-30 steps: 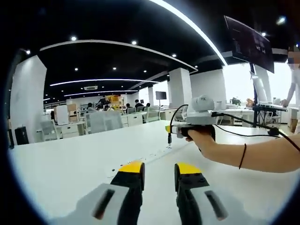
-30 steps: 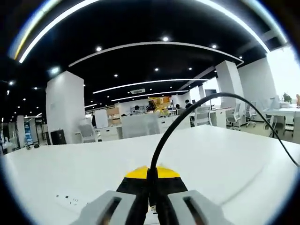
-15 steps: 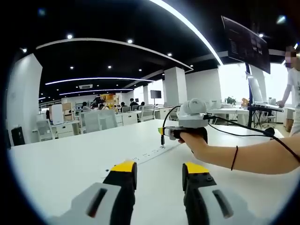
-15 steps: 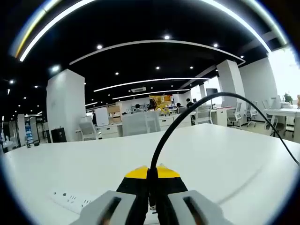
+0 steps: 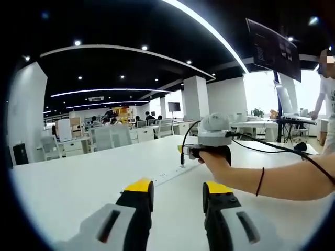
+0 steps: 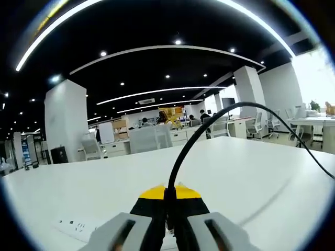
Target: Find the data cable on the table. Grasp the USB connector end of the cable and insert it into the USB port on the table
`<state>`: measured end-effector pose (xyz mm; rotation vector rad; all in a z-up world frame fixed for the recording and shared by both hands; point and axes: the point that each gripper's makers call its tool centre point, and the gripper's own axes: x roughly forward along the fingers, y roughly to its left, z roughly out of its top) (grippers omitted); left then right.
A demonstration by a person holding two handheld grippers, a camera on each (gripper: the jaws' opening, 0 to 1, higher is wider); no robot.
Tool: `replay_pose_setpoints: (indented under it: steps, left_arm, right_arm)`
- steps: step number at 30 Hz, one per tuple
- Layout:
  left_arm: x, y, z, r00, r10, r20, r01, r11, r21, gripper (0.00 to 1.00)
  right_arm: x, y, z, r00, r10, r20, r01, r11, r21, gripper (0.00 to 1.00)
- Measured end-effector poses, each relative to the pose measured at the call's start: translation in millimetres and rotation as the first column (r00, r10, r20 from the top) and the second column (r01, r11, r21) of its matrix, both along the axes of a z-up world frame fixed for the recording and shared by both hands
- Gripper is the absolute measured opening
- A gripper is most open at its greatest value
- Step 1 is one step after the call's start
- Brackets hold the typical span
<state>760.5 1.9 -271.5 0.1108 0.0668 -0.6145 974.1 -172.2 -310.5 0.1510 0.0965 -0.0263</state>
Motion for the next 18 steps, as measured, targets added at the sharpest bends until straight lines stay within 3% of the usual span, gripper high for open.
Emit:
replay_pose_setpoints:
  steps: [18]
  left_arm:
    - [-4.9,1.2,5.0,1.0,-0.004,-0.004,0.004,1.0,-0.021,0.38]
  right_arm:
    - [-5.4,-7.5,-0.7,0.991,-0.128,0.025,0.125,0.988,0.094,0.05]
